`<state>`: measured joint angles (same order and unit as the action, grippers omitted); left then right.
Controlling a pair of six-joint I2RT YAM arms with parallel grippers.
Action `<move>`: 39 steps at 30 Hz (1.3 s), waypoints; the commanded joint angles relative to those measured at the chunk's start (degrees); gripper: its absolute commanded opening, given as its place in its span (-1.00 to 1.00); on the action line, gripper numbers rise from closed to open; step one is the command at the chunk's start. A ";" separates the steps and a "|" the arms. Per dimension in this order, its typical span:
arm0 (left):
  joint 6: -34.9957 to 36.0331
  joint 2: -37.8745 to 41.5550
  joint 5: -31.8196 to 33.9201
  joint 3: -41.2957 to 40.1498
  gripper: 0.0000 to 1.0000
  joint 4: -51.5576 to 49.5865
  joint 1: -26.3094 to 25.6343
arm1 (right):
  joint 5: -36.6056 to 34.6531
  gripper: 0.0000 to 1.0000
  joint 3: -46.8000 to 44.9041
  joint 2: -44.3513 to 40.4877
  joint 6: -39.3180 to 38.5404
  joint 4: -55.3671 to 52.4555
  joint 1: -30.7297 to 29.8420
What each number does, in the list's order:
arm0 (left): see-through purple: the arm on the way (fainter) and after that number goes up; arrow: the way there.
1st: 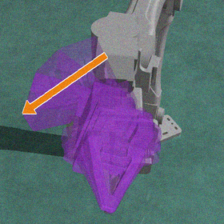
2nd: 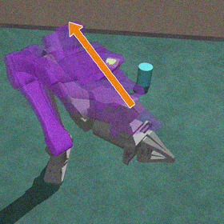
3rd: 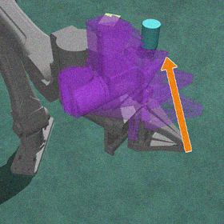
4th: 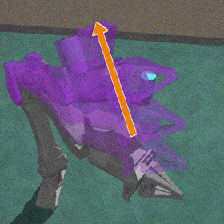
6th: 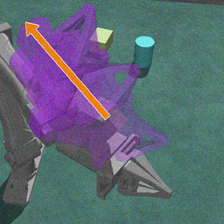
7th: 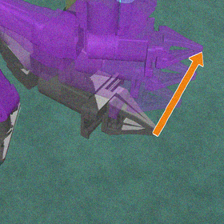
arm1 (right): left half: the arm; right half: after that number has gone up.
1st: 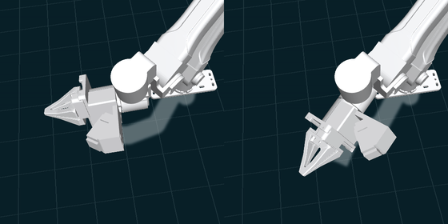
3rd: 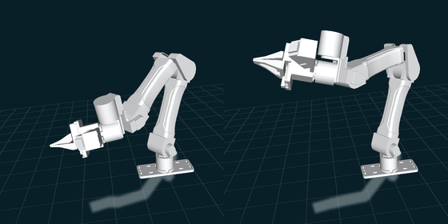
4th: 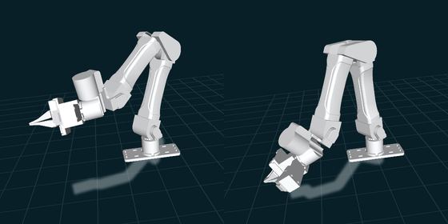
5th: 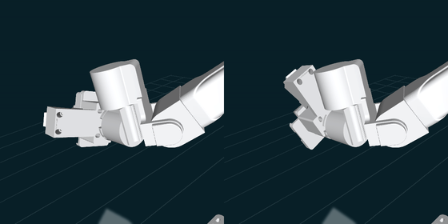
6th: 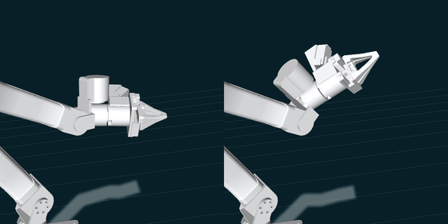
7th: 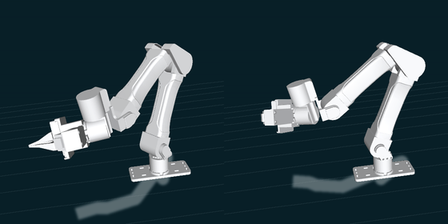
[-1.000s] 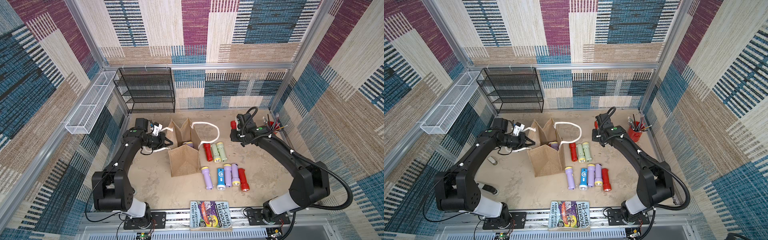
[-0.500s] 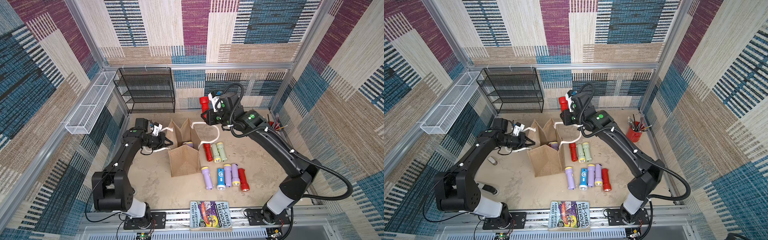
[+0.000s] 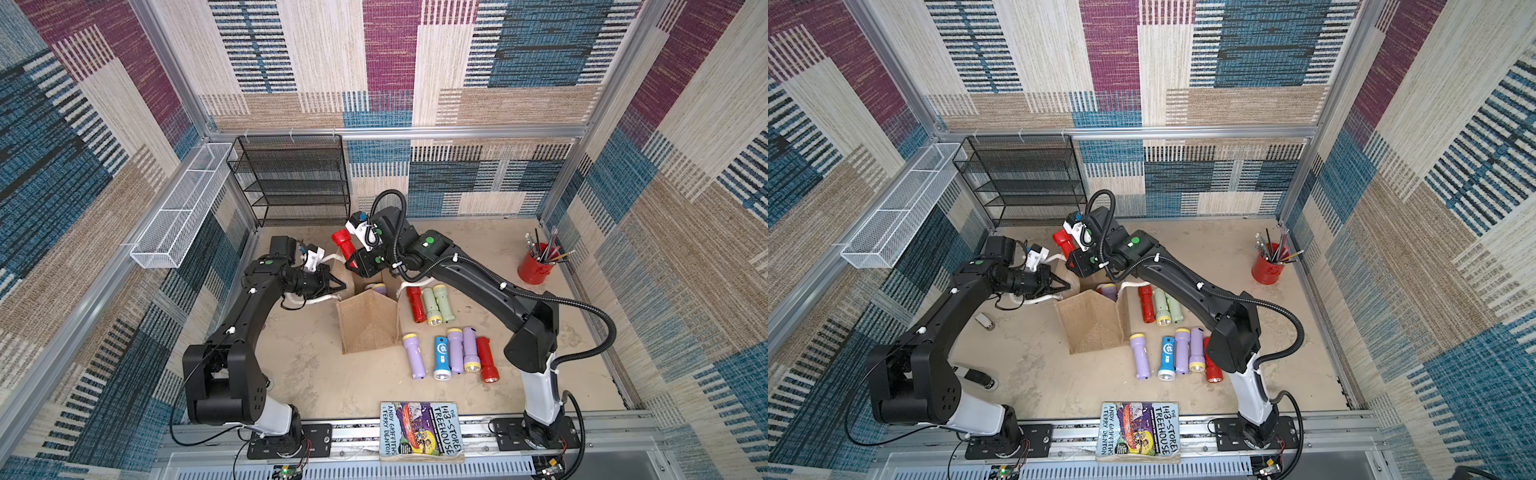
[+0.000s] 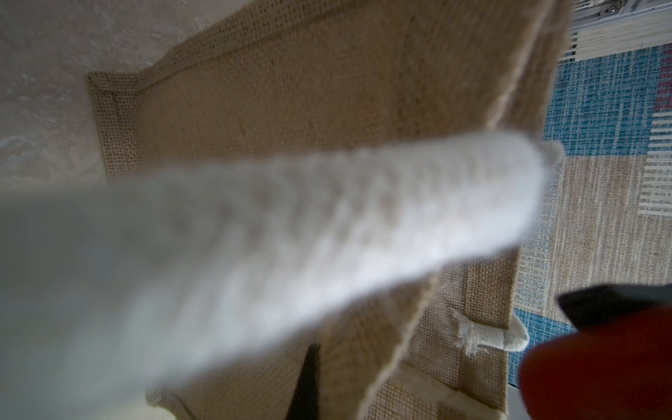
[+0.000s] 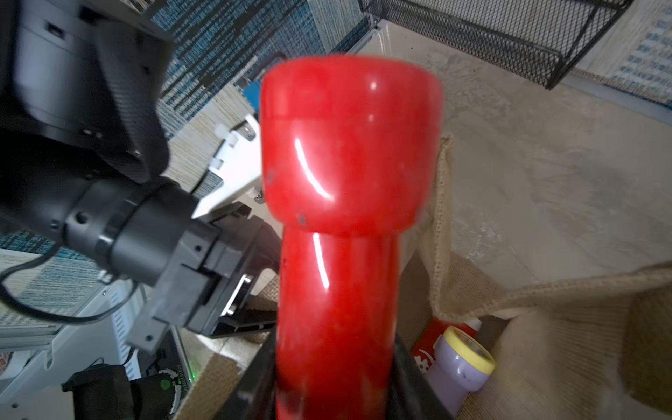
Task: Put the flashlights into the tote bags
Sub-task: Place the flashlight in the canvas bag.
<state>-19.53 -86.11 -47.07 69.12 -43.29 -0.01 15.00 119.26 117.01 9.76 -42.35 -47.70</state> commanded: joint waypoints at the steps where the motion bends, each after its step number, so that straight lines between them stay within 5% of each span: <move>1: 1.12 0.27 -1.69 0.25 -0.95 -0.30 0.10 | 3.67 -0.33 -1.10 0.96 -2.35 -0.74 -0.19; 16: 0.83 0.32 -2.15 0.07 -0.95 0.33 0.10 | 4.78 -0.33 -22.89 -5.04 -1.00 2.36 -0.53; 29: 0.90 -0.19 -1.80 -0.48 -0.95 0.37 0.10 | 6.29 -0.30 -16.44 4.62 1.99 -2.76 -0.55; 39: 0.73 -0.64 -1.67 -0.47 -0.95 0.31 0.09 | 7.01 -0.06 -18.06 6.61 2.17 -4.01 -0.53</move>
<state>-19.55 -86.65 -48.64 68.77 -42.72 -0.08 22.68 101.80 122.83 12.40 -44.69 -48.14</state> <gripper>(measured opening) 0.065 0.460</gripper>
